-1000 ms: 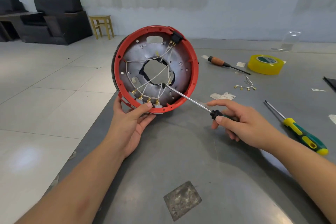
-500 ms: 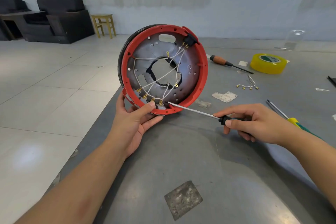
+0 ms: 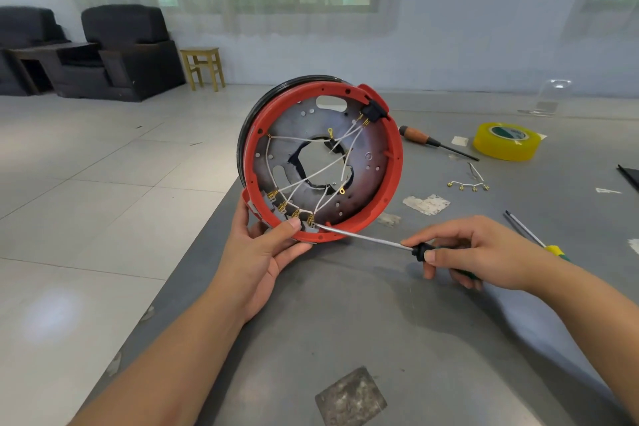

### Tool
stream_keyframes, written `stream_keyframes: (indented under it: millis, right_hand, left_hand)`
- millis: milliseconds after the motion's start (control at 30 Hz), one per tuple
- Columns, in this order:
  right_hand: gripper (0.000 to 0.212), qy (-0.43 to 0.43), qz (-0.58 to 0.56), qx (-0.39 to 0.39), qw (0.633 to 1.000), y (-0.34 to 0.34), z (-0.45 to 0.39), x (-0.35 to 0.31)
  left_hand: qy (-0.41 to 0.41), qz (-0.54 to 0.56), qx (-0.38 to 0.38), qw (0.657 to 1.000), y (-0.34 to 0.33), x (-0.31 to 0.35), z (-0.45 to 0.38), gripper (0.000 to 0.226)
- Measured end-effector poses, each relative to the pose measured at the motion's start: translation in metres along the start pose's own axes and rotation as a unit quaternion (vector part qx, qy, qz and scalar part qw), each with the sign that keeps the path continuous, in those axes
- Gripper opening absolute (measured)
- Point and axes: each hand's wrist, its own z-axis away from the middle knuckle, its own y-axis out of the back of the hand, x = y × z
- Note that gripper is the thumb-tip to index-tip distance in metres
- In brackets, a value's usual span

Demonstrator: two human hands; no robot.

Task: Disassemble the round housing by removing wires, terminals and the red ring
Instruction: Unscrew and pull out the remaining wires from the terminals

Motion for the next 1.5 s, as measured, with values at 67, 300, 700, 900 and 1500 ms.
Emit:
stream_keyframes:
  millis: [67, 300, 700, 900, 1500]
  right_hand:
    - [0.038, -0.002, -0.002, 0.002, 1.0, 0.002, -0.001, -0.005]
    - [0.036, 0.006, 0.048, 0.019, 0.999, 0.01, 0.0, -0.022]
    - [0.037, 0.051, 0.239, 0.081, 0.966, 0.005, 0.002, -0.022]
    - [0.039, 0.091, 0.309, 0.124, 0.938, -0.006, 0.005, -0.014]
    - [0.047, 0.2, 0.419, 0.22, 0.858, -0.03, 0.012, 0.002]
  left_hand:
    - [0.003, -0.001, 0.004, 1.0, -0.001, 0.001, -0.001, 0.078]
    - [-0.002, 0.003, 0.012, 1.0, -0.006, 0.007, 0.0, 0.074]
    - [-0.002, 0.014, 0.019, 1.0, -0.01, 0.007, -0.001, 0.063]
    - [-0.008, 0.024, 0.027, 0.999, -0.008, 0.006, -0.002, 0.063]
    - [-0.024, 0.013, 0.03, 0.999, -0.006, 0.004, -0.002, 0.065]
